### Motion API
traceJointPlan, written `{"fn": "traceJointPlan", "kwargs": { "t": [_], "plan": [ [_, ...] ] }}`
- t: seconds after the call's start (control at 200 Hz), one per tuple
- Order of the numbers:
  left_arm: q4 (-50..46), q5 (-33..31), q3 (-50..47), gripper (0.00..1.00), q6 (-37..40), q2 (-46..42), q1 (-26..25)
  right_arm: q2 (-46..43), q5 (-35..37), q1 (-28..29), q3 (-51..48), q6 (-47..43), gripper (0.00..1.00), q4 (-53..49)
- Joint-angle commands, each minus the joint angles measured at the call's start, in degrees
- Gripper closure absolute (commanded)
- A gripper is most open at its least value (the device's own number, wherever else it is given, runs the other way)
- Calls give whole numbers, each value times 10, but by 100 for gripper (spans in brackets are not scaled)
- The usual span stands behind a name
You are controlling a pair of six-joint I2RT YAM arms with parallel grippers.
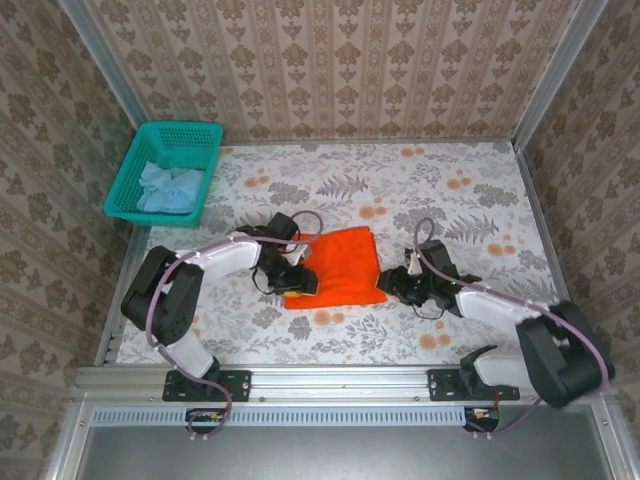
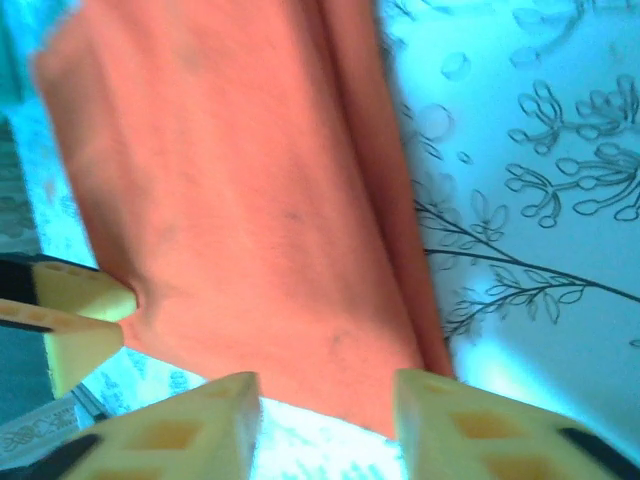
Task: Fold and stack the t-shirts
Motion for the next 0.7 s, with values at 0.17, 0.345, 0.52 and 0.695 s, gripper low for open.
{"fn": "traceJointPlan", "kwargs": {
  "t": [0.17, 0.345, 0.52, 0.695],
  "plan": [
    [-73, 29, 186, 37, 17, 15, 126, -22, 69, -78, 99, -96, 41, -27],
    [-54, 35, 240, 37, 48, 106, 182, 210, -17, -83, 300, -177, 49, -102],
    [-58, 62, 267, 36, 72, 175, 189, 346, -23, -67, 434, -229, 51, -171],
    [-33, 71, 244, 38, 69, 196, 183, 403, -7, -45, 484, -250, 51, -216]
  ]
}}
